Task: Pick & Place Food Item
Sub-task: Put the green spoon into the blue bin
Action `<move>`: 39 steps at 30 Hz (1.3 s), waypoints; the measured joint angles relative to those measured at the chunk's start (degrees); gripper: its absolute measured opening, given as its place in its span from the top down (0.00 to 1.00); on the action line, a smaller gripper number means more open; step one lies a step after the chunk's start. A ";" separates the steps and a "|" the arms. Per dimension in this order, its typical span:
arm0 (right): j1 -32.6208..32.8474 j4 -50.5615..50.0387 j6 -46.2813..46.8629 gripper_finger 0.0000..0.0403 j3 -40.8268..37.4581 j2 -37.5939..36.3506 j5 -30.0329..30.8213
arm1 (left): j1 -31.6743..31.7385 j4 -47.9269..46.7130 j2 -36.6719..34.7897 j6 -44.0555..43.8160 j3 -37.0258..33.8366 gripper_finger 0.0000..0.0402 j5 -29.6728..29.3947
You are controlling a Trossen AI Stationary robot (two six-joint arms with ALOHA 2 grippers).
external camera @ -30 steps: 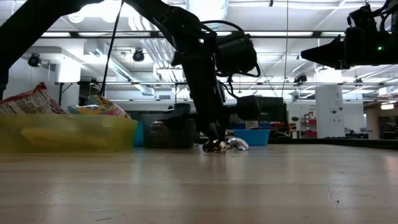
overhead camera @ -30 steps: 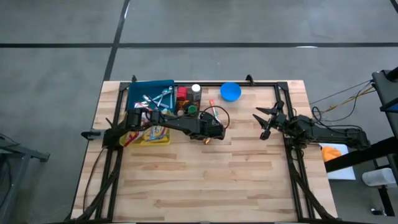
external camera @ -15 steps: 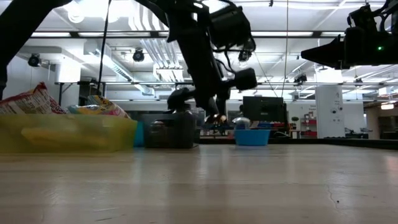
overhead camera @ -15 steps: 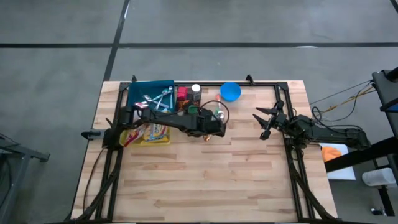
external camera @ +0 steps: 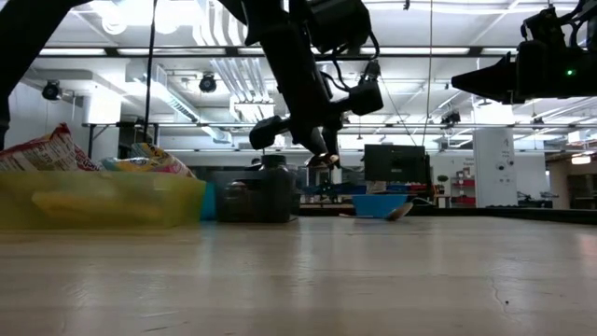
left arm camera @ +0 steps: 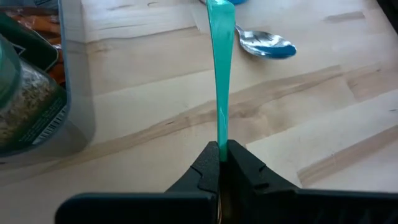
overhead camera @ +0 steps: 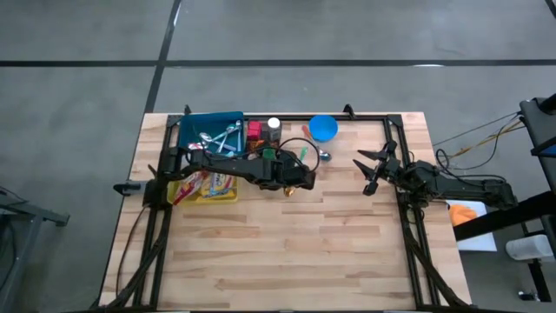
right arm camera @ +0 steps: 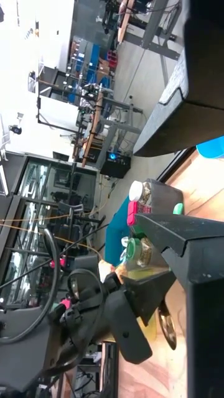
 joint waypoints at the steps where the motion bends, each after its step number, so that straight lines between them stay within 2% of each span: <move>1: -0.02 0.00 0.00 0.61 -0.02 0.00 -0.01 | -0.02 -0.02 0.00 0.00 0.00 0.98 -0.08; 9: 0.00 0.00 0.00 0.61 -0.02 0.00 -0.01 | -0.10 -0.58 -0.20 0.02 0.00 0.98 0.04; 12: -0.02 0.00 0.00 0.61 -0.01 0.00 0.00 | -0.08 -2.27 -2.25 1.28 -0.02 0.98 -0.02; 19: 0.00 0.00 0.00 0.61 0.00 -0.02 -0.01 | 0.17 -13.04 -9.49 5.39 0.00 0.98 -7.27; 25: -0.02 0.00 0.00 0.61 -0.01 0.00 0.00 | 0.92 -24.97 -16.12 -1.29 0.02 0.98 -12.50; 35: 0.00 0.00 0.00 0.61 0.00 -0.02 -0.02 | 6.72 -37.54 -20.03 -2.87 0.00 0.98 -15.58; 39: -0.01 0.00 0.00 0.61 0.00 0.00 -0.02 | 10.63 -39.99 -19.96 4.39 -0.24 0.98 -15.10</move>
